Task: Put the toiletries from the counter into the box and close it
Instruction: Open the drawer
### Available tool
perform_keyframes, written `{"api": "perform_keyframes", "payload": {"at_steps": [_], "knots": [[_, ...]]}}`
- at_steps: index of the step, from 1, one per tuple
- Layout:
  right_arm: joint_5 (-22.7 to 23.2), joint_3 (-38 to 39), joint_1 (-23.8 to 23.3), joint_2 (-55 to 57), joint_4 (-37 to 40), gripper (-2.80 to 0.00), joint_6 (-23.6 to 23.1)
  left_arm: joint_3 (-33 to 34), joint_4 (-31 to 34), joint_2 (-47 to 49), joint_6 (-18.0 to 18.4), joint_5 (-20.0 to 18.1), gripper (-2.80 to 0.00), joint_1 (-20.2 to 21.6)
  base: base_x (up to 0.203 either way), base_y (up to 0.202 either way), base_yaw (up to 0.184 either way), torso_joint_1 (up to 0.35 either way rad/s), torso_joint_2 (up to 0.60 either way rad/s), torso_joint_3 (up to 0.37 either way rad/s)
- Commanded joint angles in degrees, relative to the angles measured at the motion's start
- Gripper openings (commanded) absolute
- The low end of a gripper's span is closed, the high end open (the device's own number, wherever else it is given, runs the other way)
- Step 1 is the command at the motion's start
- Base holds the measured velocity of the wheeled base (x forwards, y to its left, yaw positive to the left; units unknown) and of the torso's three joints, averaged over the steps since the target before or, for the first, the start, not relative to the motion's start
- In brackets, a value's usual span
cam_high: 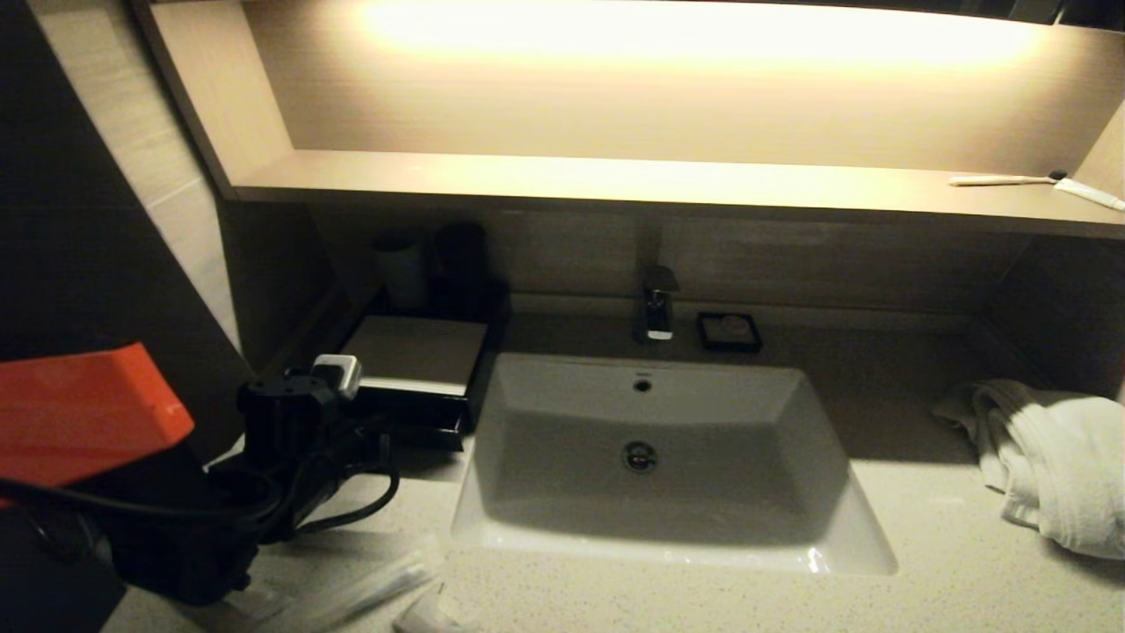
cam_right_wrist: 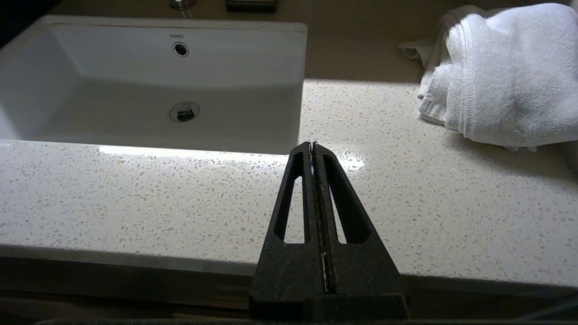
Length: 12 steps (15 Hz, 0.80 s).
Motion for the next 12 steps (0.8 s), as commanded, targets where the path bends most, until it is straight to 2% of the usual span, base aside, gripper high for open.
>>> {"api": "perform_keyframes", "payload": {"at_steps": [1,12], "knots": [[0.0,0.0,0.0,0.0,0.0,-2.80,0.0,1.0,-0.1,-0.7,0.0,0.1,-2.80,0.0,0.000,0.000,0.000,0.000,0.00,0.000],[0.0,0.0,0.0,0.0,0.0,-2.80,0.0,5.0,-0.1,-2.0,0.0,0.0,-2.80,-0.4,0.000,0.000,0.000,0.000,0.00,0.000]]}}
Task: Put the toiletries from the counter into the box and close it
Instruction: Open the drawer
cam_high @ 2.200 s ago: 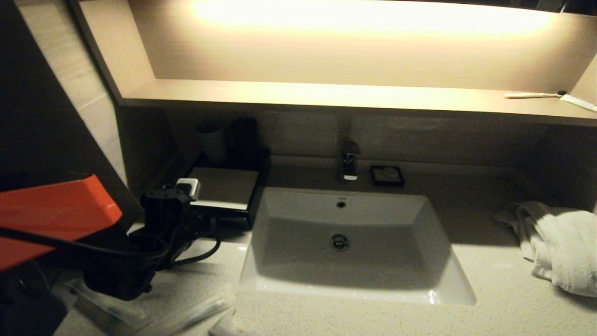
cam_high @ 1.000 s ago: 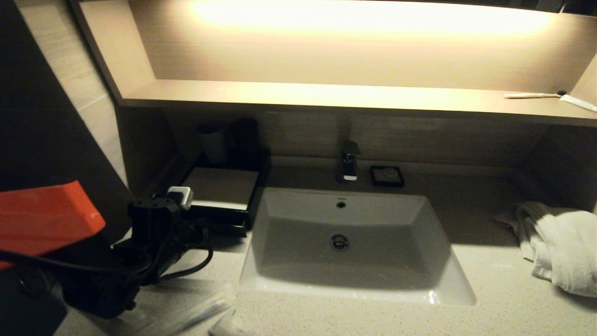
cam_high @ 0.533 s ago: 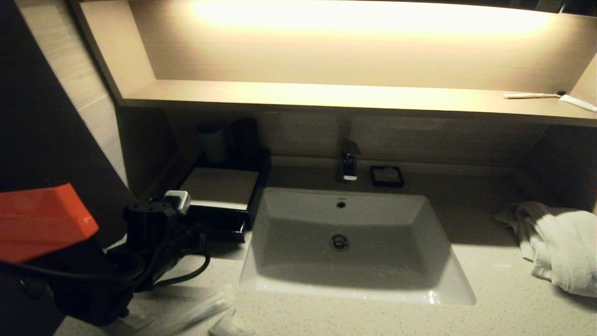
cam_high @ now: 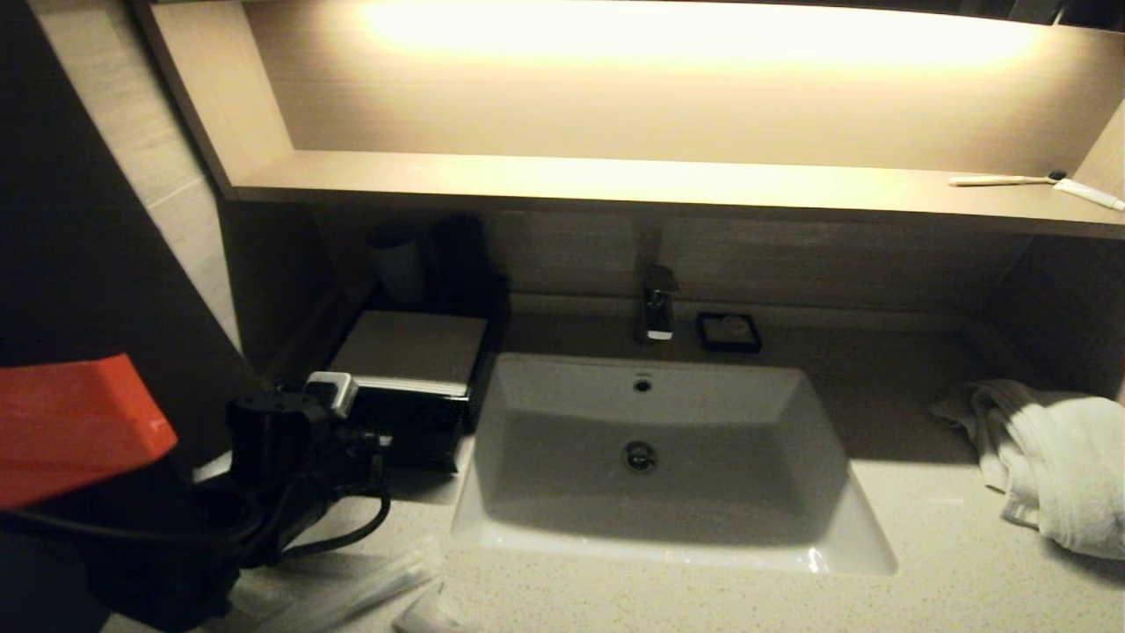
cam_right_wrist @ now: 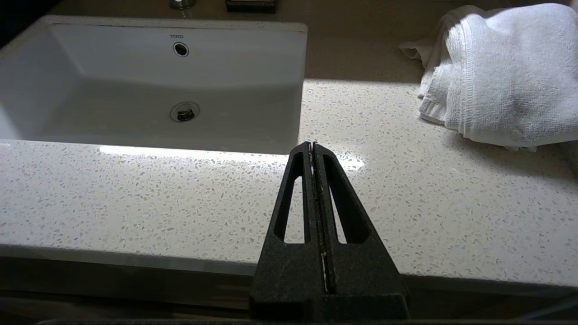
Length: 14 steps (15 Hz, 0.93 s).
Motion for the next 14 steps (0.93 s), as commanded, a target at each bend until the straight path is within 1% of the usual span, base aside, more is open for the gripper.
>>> {"api": "perform_keyframes", "payload": {"at_steps": [1,14], "knots": [[0.0,0.0,0.0,0.0,0.0,-2.80,0.0,0.7,-0.6,-0.5,0.0,0.1,-2.80,-0.1,0.000,0.000,0.000,0.000,0.00,0.000],[0.0,0.0,0.0,0.0,0.0,-2.80,0.0,4.4,-0.6,-3.5,0.0,0.1,-2.80,-0.1,0.000,0.000,0.000,0.000,0.00,0.000]]}}
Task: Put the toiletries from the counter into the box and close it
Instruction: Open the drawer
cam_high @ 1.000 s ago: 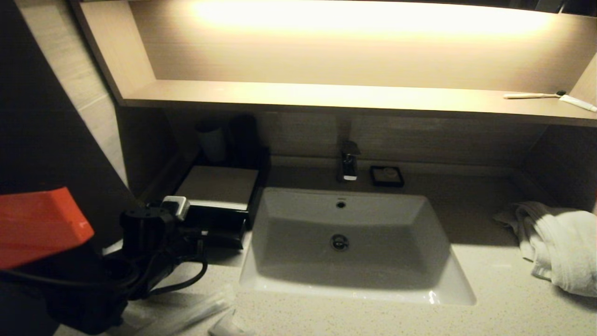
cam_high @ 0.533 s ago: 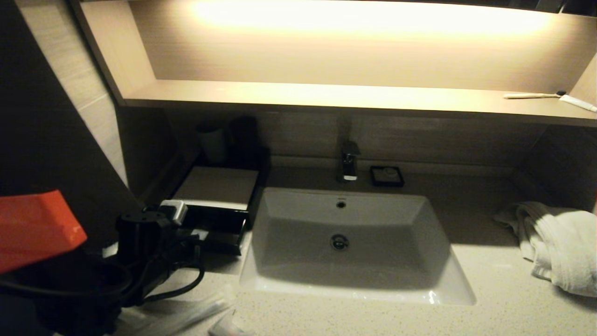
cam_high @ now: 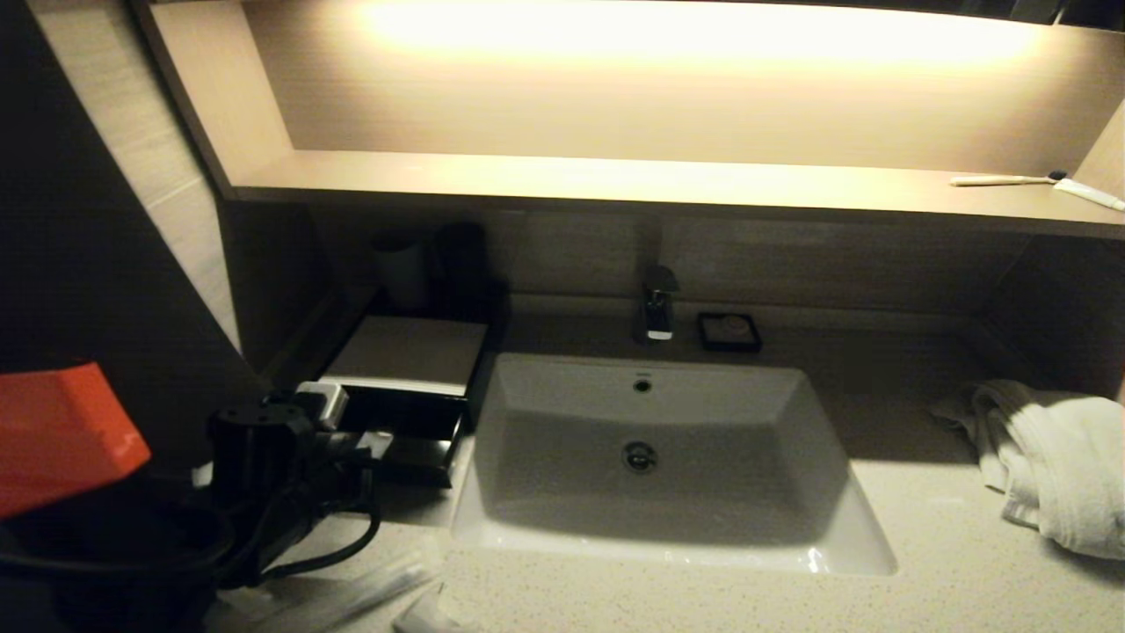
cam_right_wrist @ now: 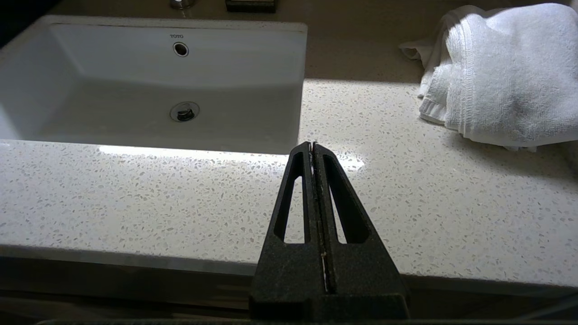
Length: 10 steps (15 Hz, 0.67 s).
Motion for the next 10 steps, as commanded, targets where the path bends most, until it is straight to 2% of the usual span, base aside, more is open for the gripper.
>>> {"api": "perform_keyframes", "payload": {"at_steps": [1,10], "knots": [[0.0,0.0,0.0,0.0,0.0,-2.80,0.0,0.8,-0.3,-1.0,0.0,0.1,-2.80,0.0,0.000,0.000,0.000,0.000,0.00,0.000],[0.0,0.0,-0.1,0.0,0.0,-2.80,0.0,5.0,-0.1,-4.9,0.0,-0.1,-2.80,0.0,0.000,0.000,0.000,0.000,0.00,0.000]]}}
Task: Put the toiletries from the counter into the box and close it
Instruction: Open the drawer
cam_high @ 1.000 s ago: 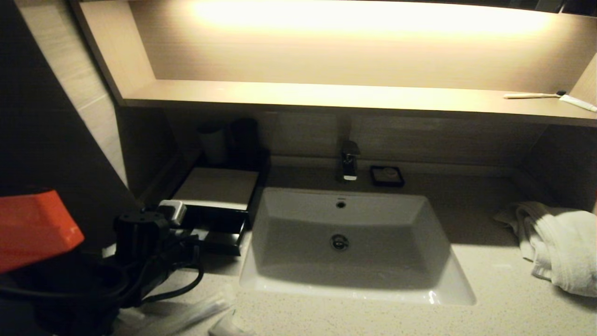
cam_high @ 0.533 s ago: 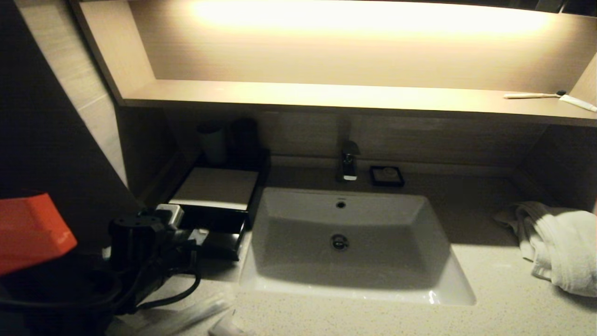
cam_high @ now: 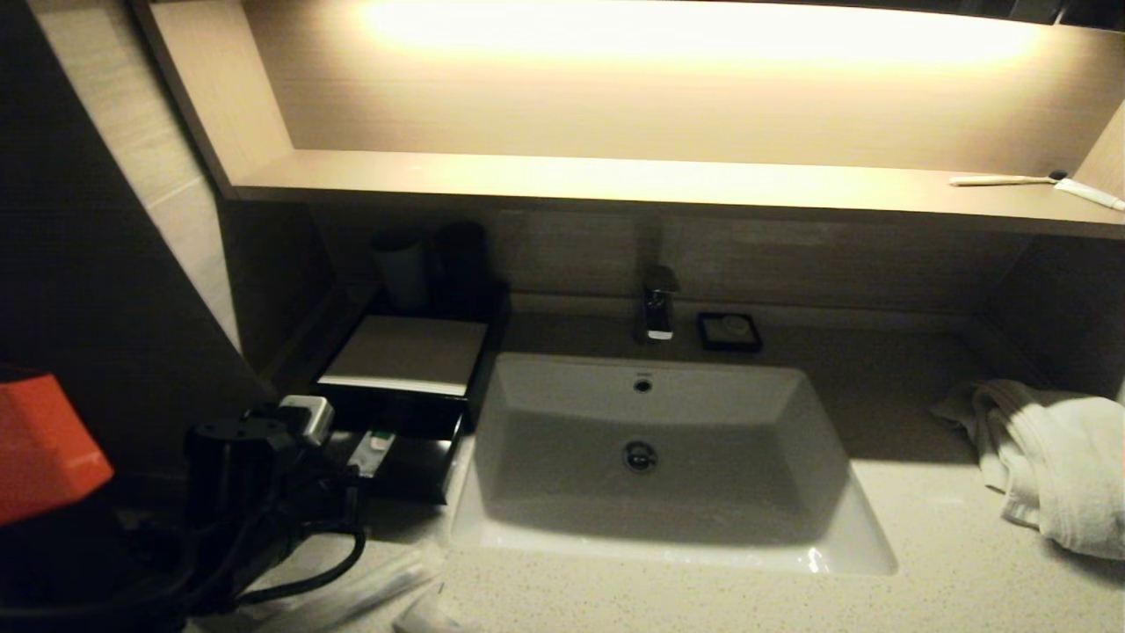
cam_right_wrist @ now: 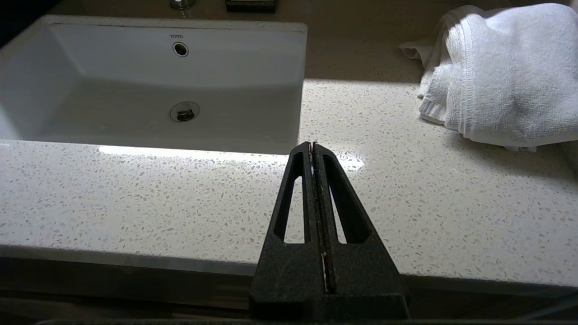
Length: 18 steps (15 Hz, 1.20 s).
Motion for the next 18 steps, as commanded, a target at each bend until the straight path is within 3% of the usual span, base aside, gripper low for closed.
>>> {"api": "perform_keyframes", "payload": {"at_steps": [1,18], "knots": [[0.0,0.0,0.0,0.0,0.0,-2.80,0.0,1.0,-0.6,-1.3,0.0,0.1,-2.80,0.0,0.000,0.000,0.000,0.000,0.00,0.000],[0.0,0.0,0.0,0.0,0.0,-2.80,0.0,5.0,-0.2,-5.4,-0.1,0.0,-2.80,-1.8,0.000,0.000,0.000,0.000,0.00,0.000]]}}
